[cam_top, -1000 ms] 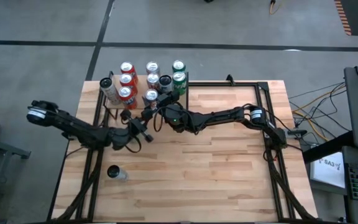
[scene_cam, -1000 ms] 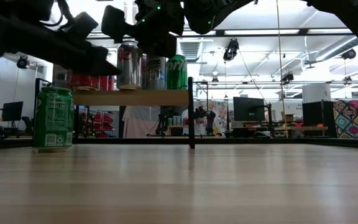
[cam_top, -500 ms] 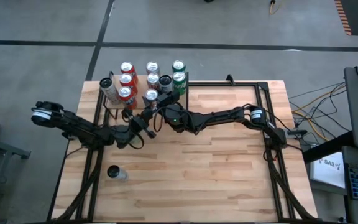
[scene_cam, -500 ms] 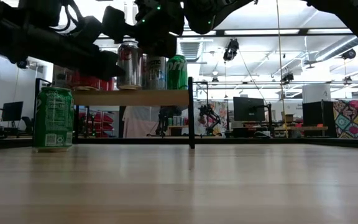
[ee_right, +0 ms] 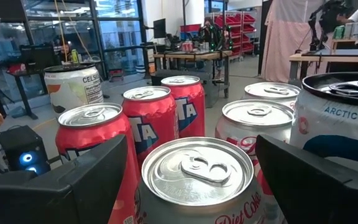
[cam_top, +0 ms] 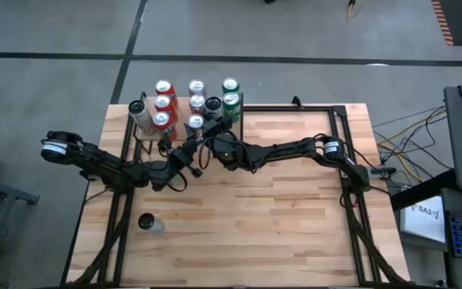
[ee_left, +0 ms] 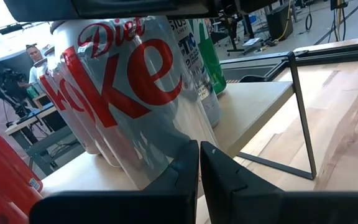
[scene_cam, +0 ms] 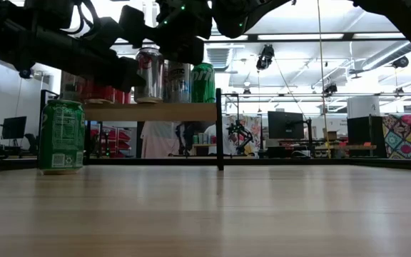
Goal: Place canned beverage on shelf
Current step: Adjust the white and blue soda can on the shelf
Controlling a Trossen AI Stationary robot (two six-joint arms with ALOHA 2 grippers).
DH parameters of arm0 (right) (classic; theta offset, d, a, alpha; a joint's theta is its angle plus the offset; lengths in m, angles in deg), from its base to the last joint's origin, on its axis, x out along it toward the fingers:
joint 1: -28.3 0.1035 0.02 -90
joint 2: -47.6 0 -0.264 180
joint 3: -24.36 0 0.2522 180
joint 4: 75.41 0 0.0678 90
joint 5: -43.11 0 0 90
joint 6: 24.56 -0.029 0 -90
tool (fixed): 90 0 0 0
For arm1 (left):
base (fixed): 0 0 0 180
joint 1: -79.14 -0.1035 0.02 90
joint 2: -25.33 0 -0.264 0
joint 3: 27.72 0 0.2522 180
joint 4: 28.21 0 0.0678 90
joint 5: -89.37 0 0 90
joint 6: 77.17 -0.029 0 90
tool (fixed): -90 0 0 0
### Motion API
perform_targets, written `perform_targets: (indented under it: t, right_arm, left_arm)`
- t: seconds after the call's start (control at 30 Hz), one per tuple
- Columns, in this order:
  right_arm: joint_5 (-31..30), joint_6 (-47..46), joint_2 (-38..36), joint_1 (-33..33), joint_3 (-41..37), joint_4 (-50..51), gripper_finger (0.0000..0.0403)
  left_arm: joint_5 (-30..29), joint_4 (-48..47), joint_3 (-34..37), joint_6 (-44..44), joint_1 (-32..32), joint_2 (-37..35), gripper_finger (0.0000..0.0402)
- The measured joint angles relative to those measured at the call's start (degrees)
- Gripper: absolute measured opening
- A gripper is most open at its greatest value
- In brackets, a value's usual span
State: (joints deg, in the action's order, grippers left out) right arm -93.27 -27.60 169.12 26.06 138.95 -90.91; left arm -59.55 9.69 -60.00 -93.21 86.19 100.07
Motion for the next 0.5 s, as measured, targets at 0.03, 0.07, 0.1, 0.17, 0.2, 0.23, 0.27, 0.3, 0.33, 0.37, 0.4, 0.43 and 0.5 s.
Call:
perform_targets:
  t: [0.03,0.07,0.1,0.17,0.2,0.23,0.27,0.3,0.33,0.37,0.4,0.43,0.5]
  right_arm:
    - [0.07,0.06,-0.01,0.0,0.0,0.0,0.0341]
    - [0.09,0.09,-0.01,0.0,0.0,0.0,0.0341]
    - [0.09,0.1,-0.01,0.0,0.0,0.0,0.0341]
    - [0.12,0.13,-0.01,0.02,0.0,-0.03,0.0341]
    - [0.14,0.15,-0.01,0.02,0.0,-0.07,0.0341]
    - [0.14,0.17,-0.01,0.04,0.0,-0.11,0.0341]
    - [0.14,0.22,-0.01,0.04,0.0,-0.16,0.0341]
    - [0.14,0.31,-0.01,0.04,0.0,-0.22,0.0341]
    - [0.14,0.39,-0.01,0.04,0.0,-0.24,0.0341]
    - [0.18,0.61,-0.01,0.04,0.0,-0.34,0.0341]
    - [0.22,0.93,-0.01,0.04,0.0,-0.65,0.0341]
    - [0.25,1.22,-0.01,0.06,0.0,-1.09,0.0341]
    - [0.26,1.79,-0.01,0.13,0.0,-1.63,0.0341]
  left_arm:
    - [-0.02,0.02,0.0,0.0,0.0,0.0,0.0]
    - [-0.02,0.01,0.0,0.0,0.0,0.02,0.0]
    - [-0.02,0.02,0.0,0.0,0.0,0.02,0.0]
    - [-0.02,0.02,0.0,0.0,0.0,0.02,0.0]
    - [-0.02,0.02,0.0,0.0,0.0,0.02,0.0]
    - [-0.02,0.02,0.0,0.0,0.0,0.02,0.0]
    - [-0.02,0.04,-0.02,0.0,0.0,0.02,0.0]
    - [-0.02,0.04,-0.02,0.0,0.0,0.02,0.0]
    - [-0.02,0.04,-0.03,0.0,0.0,0.02,0.0]
    - [0.0,0.04,-0.04,0.0,0.0,0.02,0.0]
    - [-0.02,0.05,-0.05,0.0,0.0,0.02,0.0]
    - [-0.02,0.15,-0.07,0.0,0.0,0.02,0.0]
    - [0.01,0.33,-0.11,0.0,-0.02,0.02,0.0]
